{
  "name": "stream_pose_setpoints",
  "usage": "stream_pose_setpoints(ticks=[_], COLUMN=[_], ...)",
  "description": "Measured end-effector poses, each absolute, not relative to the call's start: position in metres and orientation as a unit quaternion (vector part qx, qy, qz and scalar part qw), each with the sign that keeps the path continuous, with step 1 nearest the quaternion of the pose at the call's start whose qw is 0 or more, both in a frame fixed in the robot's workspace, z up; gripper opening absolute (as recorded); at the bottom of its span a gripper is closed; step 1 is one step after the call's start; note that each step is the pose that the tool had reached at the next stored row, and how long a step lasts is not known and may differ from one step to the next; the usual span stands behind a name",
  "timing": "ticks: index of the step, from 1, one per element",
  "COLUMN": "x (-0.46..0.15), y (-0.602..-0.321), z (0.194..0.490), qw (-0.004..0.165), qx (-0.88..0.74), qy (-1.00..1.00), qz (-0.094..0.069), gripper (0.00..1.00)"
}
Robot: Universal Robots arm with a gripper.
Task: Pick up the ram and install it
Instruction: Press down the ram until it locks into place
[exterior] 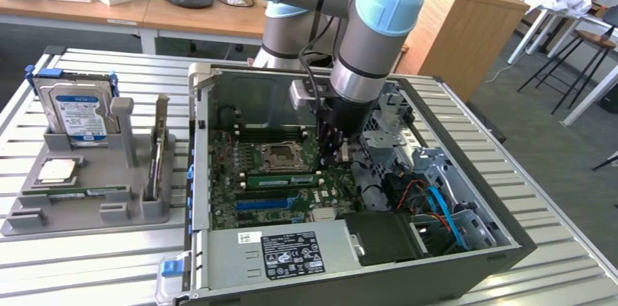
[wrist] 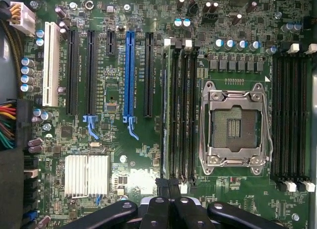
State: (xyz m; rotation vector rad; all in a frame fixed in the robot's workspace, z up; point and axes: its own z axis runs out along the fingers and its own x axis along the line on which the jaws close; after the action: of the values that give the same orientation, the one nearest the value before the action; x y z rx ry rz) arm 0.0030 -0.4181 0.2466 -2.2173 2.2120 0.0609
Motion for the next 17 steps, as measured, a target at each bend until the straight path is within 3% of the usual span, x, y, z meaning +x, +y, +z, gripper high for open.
stream_pose_setpoints(ticks=[17], x=[0.0030], y=[-0.4131], z=[0.2436], qw=[0.005], qx=[-0.708], qy=[0.706], qz=[0.020], gripper=[0.10])
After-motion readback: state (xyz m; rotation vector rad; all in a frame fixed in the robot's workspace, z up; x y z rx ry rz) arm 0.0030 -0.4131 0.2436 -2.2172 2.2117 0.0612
